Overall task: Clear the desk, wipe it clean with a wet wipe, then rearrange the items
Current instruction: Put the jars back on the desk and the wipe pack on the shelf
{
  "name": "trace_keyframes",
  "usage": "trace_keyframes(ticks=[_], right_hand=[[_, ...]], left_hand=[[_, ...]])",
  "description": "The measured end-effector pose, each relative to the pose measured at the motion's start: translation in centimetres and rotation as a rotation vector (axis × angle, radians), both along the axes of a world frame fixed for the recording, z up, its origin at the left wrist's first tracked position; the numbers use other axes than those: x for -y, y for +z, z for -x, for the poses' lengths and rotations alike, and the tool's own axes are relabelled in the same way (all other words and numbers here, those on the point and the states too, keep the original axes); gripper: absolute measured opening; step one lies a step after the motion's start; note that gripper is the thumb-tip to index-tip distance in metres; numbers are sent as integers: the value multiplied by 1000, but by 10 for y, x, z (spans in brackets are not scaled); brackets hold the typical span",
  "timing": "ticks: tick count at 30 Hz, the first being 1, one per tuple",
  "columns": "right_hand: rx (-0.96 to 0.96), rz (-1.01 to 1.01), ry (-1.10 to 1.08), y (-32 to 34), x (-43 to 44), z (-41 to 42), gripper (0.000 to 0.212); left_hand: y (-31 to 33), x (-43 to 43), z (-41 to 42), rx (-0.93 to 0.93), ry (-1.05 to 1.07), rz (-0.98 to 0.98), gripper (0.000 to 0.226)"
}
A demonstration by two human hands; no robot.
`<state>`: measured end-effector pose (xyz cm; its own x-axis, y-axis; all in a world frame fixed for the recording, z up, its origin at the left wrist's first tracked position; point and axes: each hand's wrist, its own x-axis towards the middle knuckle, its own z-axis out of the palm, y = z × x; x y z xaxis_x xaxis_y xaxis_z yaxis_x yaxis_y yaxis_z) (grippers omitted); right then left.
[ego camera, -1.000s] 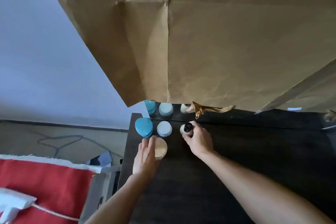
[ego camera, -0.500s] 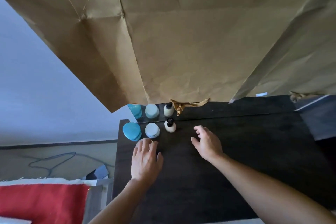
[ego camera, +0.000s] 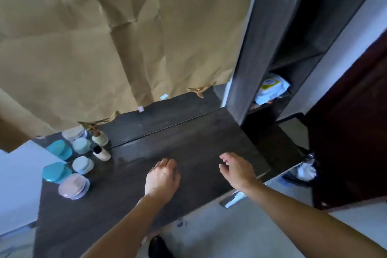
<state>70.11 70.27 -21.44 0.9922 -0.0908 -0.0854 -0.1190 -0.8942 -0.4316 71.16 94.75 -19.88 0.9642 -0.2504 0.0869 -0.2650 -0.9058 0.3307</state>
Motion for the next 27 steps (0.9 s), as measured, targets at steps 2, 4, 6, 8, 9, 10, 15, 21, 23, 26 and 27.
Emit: trace_keyframes(ticks=[2,4,6,8,9,10,15,21,23,26,27], right_hand=[[-1,29,-49,6,43,18,28],[-9,30,-112,12,81,33,28],[3,15,-170,17,115,42,27],[20,-2,-212,21,143,46,26],[24,-7,-230,23,155,46,26],[27,-7,-247,24,166,45,26],[18,12,-318,25,217,22,28],[-7,31,-343,33,274,-37,32],[-3,19,-360,38,290,-58,33],[4,-19,-368,43,306,-84,33],[13,-24,-358,43,309,-92,33]], left_hand=[[5,42,10,-14,-24,41,17],[10,81,18,-22,-71,72,15],[16,115,21,-17,-139,86,12],[21,147,16,-10,-195,106,10],[24,161,12,-7,-216,114,10],[26,174,6,-8,-232,120,9],[34,236,-36,1,-306,122,15],[43,307,-114,-14,-359,127,28],[47,327,-137,-15,-371,92,33],[50,351,-165,-42,-367,15,38],[50,357,-172,-49,-357,-8,42]])
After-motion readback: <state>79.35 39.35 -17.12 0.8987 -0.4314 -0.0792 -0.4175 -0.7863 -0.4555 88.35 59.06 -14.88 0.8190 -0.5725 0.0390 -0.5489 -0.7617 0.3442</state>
